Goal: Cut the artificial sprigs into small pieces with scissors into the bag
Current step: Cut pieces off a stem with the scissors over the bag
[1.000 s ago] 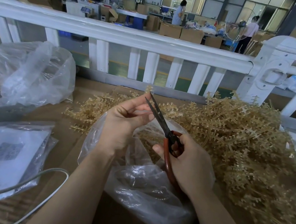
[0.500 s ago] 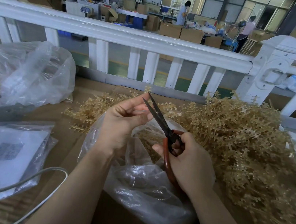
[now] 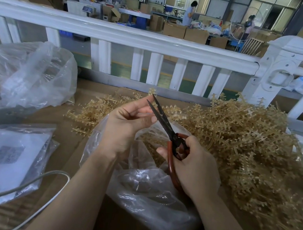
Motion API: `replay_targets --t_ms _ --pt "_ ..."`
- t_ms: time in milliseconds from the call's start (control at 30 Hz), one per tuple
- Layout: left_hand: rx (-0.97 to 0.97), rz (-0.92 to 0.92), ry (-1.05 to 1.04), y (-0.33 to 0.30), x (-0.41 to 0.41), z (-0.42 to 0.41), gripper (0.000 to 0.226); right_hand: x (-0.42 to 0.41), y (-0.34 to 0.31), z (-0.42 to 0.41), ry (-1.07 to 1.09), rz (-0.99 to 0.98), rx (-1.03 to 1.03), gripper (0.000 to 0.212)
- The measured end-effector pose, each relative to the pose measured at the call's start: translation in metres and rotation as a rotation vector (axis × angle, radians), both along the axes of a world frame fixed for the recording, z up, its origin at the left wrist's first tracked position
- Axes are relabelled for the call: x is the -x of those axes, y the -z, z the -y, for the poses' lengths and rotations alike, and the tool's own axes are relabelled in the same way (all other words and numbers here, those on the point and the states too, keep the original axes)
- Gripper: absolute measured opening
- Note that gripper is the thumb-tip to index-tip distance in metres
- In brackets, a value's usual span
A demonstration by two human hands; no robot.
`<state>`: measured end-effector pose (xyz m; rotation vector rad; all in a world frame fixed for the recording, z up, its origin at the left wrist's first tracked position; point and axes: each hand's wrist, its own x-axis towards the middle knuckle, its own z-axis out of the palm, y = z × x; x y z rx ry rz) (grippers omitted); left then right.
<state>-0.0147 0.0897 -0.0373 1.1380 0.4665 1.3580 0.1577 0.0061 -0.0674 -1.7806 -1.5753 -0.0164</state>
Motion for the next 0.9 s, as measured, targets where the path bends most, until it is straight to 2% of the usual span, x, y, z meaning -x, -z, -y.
replay_targets --t_ms 300,600,900 --pt "0.022 -0.009 -0.023 -0.0020 -0.0018 0.0019 0.057 0.0005 0.0023 -0.0014 0.006 -0.020 0.001 0.057" --pt "-0.025 -0.052 -0.040 -0.0037 -0.0041 0.0060 0.053 0.0033 -0.0015 -0.0003 0.068 0.033 -0.003 0.074" --pt "-0.061 -0.083 -0.051 -0.0013 -0.0052 0.0065 0.058 0.0040 -0.0001 -0.0003 0.071 0.033 -0.038 0.072"
